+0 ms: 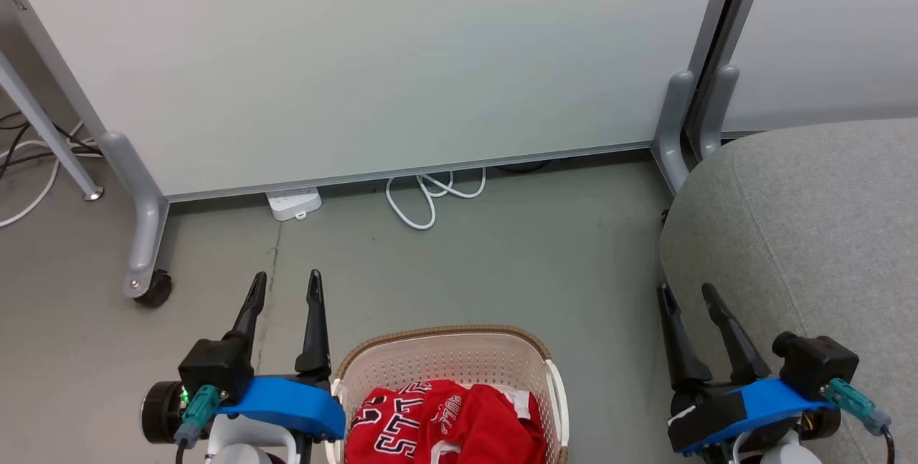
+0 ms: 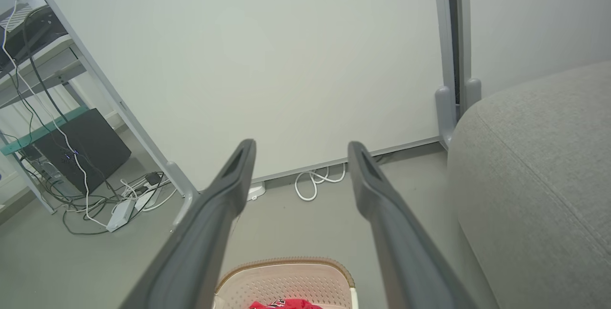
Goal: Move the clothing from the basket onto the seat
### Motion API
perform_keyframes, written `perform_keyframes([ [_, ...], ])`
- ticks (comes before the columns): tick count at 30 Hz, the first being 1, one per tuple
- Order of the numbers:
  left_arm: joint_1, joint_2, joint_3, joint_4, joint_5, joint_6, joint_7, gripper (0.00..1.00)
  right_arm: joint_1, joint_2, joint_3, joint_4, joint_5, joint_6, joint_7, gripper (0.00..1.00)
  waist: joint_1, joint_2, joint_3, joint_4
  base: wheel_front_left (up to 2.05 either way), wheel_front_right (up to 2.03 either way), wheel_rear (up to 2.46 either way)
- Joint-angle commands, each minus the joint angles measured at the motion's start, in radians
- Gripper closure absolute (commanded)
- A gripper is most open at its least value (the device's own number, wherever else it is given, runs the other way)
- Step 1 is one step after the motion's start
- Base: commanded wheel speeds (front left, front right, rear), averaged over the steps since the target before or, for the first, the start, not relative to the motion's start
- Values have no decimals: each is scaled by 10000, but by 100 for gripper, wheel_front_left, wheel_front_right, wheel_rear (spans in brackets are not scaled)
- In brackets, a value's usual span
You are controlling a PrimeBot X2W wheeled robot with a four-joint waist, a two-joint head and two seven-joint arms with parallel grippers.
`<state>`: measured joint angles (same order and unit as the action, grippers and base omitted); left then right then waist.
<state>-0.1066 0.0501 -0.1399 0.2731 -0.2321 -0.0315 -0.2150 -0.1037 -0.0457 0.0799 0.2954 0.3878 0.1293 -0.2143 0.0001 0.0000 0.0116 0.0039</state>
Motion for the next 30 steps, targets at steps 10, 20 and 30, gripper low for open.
perform_keyframes([
  [10, -188, 11, -121, 129, 820, 11, -271, 0, -183, -70, 35, 63, -843, 22, -270, 0, -1, 0, -15, 3, 0, 0, 0],
  [20, -195, 8, -198, 216, 1544, 56, -451, 0, -174, -72, 74, 226, -1414, 23, -460, 0, -1, 0, -14, 6, 0, 0, 0],
  [30, -196, 8, -233, 324, 1668, 73, -516, 0, -177, -73, 77, 324, -1614, 16, -526, 0, -1, 0, 0, 6, 0, 0, 0],
])
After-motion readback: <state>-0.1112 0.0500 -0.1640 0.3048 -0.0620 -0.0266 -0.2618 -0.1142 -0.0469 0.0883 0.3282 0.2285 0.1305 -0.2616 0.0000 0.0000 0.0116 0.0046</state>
